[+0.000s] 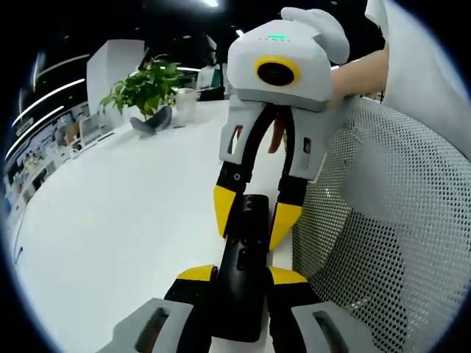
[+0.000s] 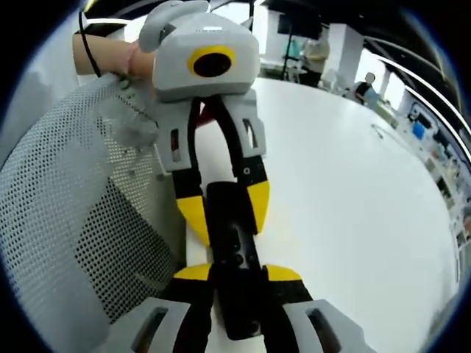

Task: Press the specified remote control buttons in sequence, fully releasing each button before pressing the next.

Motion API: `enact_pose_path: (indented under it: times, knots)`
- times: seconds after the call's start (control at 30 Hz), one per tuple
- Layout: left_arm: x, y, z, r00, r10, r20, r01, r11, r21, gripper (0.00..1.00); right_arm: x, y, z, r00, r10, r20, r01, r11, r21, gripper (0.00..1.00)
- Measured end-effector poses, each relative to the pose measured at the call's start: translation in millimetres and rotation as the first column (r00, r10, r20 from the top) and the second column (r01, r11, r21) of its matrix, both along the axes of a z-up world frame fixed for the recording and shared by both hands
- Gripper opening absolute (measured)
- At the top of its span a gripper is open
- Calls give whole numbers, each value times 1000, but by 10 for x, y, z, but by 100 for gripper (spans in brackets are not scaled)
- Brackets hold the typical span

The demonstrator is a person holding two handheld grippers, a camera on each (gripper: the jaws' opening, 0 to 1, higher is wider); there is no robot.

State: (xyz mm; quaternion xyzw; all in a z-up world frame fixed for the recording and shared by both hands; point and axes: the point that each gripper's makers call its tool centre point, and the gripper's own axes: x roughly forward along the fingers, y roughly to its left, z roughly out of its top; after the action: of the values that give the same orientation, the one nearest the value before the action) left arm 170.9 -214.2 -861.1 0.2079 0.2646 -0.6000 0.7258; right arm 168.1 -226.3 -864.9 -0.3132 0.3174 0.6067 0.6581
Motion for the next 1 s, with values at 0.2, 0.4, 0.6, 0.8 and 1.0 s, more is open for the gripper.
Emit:
enact_pose_path:
  times: [0.2,0.4,0.6,0.8,1.0]
  knots:
    - [8,0,0,1000,1,-5,-1,1000,11,26,3,8,-2,1000,-6,-9,6,1000,6,21]
    - [58,23,2,999,41,-24,-40,999,24,27,20,51,0,999,-34,-14,34,999,25,21]
    - [54,47,-8,1000,25,6,-25,999,29,27,35,82,0,999,-49,-17,49,998,39,21]
    - [55,45,-1,999,45,-11,-45,998,32,27,32,76,-9,999,-40,-10,40,999,33,21]
    - [108,156,97,990,122,-76,-120,992,29,30,41,75,-6,999,-49,-18,50,998,38,21]
